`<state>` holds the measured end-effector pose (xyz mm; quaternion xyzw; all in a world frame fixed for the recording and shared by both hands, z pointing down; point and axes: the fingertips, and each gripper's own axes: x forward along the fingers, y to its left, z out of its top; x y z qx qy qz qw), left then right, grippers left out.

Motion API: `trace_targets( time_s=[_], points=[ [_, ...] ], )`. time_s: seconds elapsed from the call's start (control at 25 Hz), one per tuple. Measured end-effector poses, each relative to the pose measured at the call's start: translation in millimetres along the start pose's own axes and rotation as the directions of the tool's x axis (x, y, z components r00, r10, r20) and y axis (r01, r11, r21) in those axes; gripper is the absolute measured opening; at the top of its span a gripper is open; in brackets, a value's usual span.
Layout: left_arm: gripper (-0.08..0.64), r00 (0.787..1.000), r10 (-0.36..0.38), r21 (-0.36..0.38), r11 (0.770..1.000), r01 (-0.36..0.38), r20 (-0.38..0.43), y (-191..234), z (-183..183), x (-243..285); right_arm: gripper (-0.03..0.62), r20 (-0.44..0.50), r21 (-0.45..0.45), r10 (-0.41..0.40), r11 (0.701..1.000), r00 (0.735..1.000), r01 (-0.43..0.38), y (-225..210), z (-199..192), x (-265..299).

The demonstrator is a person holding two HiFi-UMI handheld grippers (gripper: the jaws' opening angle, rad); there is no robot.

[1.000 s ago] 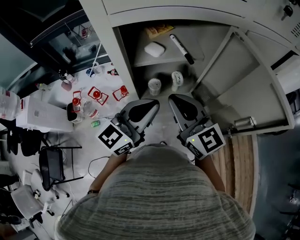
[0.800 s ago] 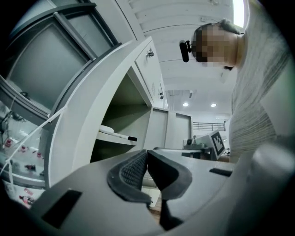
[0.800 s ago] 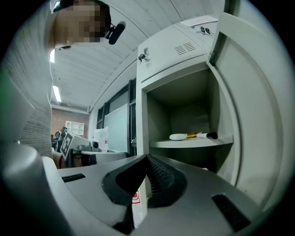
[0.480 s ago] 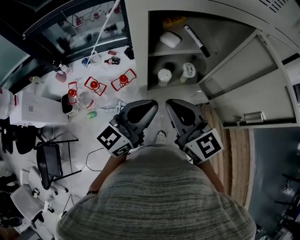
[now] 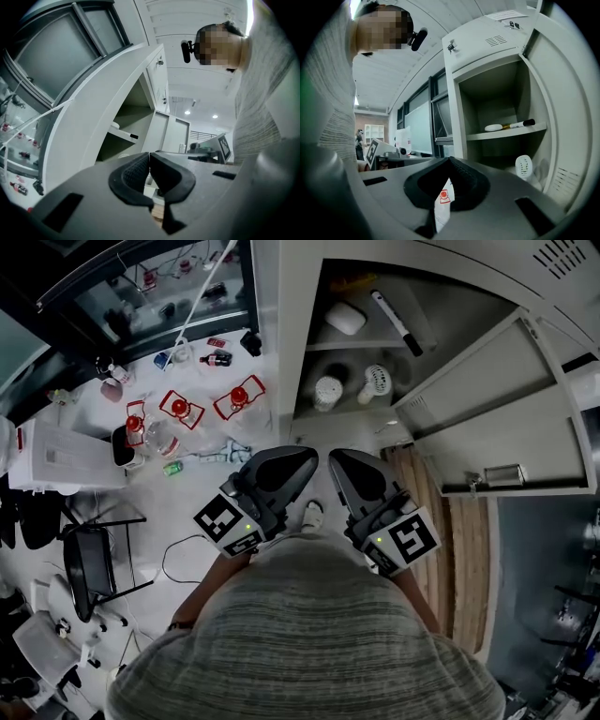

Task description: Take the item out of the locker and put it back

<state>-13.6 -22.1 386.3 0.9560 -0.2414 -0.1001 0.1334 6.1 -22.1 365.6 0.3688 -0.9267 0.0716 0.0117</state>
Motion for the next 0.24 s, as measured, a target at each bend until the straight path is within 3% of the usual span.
trace_targets(
  time_s=[0.24],
  points=[
    [0.008,1.0,0.009,-0.008,1.0,-0.009,0.006,4.5,1.8,2.8,0.023,-0.019,0.013,0.017,1.0,1.0,-0.017,-1.0,-4.1,5.0]
  ],
)
